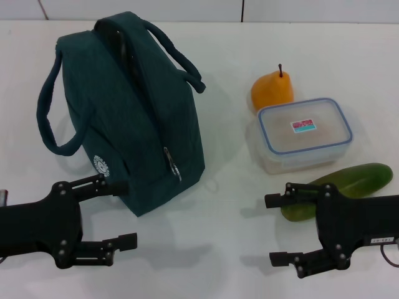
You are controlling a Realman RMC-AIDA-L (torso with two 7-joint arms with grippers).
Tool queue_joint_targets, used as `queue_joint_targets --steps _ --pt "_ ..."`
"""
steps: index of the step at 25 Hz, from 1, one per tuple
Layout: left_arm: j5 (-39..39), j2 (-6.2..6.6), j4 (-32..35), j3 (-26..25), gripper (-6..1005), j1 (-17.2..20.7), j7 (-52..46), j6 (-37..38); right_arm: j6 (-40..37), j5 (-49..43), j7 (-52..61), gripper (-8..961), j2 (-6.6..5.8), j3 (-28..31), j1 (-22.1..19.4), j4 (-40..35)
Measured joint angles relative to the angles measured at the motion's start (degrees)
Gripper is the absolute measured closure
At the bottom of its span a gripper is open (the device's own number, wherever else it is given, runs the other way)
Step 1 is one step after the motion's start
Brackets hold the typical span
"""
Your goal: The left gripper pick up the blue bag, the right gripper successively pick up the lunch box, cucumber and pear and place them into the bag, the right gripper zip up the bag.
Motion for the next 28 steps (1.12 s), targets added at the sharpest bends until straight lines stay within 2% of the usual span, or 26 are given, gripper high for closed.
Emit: queue_joint_targets --steps 14,19,22,28 --pt "-0.45 -0.18 -0.08 -0.53 140 0.44 0.94 0.41 0.01 0.08 0.19 97 0.03 0.0 0.34 0.06" --pt "-1.96 -0.52 -0.01 -9.46 146 0.59 0.75 3.09 0.01 0.09 0.22 98 -0.08 0.17 0.25 0.26" --pt "-2.52 -0.73 0.87 -16.93 149 -0.16 -3.4 3.38 0.09 0.09 0.25 98 -0.15 0.35 0.24 0.3" --pt "-2.84 -0.67 2.15 -31.13 156 -6.2 -16.64 -0.33 0.64 0.09 0.27 98 -0.35 1.29 0.45 0.15"
